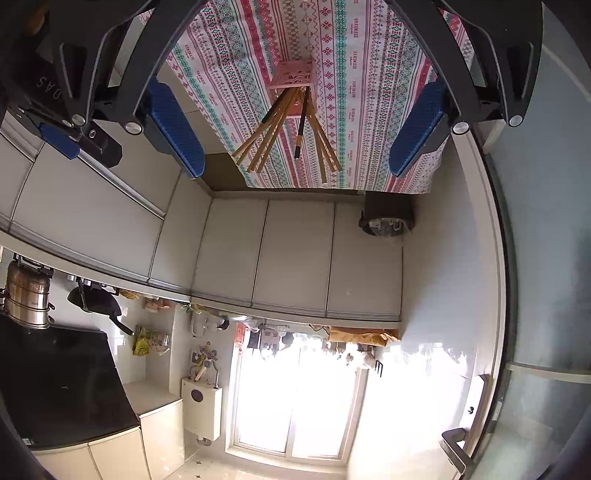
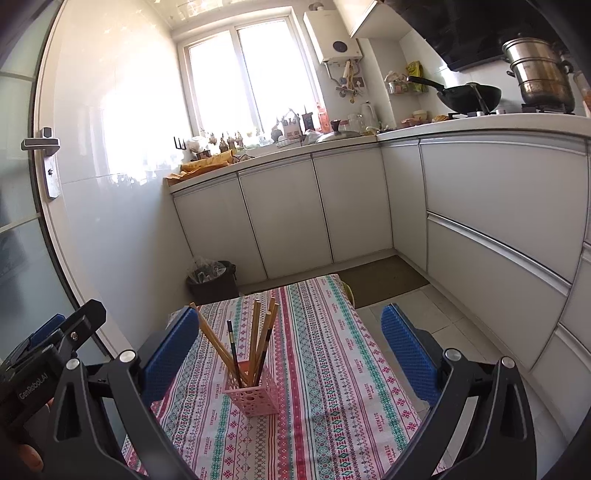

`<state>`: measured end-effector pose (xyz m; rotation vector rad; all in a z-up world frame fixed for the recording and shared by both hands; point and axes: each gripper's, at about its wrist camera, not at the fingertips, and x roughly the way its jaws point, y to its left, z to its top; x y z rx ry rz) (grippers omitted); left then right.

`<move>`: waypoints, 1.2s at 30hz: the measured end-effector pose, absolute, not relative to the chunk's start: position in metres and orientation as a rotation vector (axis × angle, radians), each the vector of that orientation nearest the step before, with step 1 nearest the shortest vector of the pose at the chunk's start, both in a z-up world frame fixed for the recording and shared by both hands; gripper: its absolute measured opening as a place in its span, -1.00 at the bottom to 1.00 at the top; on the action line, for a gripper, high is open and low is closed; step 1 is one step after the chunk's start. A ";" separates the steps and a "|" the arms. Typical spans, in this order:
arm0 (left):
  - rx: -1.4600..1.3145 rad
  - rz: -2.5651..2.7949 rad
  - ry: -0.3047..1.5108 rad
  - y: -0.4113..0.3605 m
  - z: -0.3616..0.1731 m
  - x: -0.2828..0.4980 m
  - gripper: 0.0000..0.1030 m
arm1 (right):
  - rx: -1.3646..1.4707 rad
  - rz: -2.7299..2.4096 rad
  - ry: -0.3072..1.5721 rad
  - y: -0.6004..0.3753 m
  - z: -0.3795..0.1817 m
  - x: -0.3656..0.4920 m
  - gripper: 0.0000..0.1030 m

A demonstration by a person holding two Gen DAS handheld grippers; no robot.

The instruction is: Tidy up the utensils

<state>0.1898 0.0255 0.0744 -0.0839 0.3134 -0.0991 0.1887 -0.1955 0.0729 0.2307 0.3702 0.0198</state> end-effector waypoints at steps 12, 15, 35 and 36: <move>-0.058 -0.060 0.301 0.019 0.081 0.166 0.86 | 0.221 -0.014 0.365 -0.199 0.078 0.165 0.87; -0.058 -0.060 0.296 0.018 0.084 0.163 0.86 | 0.201 -0.021 0.367 -0.198 0.081 0.163 0.87; -0.048 -0.053 0.295 0.011 0.084 0.144 0.86 | 0.169 -0.040 0.385 -0.195 0.087 0.144 0.87; -0.048 -0.054 0.294 0.011 0.085 0.143 0.86 | 0.172 -0.041 0.384 -0.196 0.088 0.143 0.87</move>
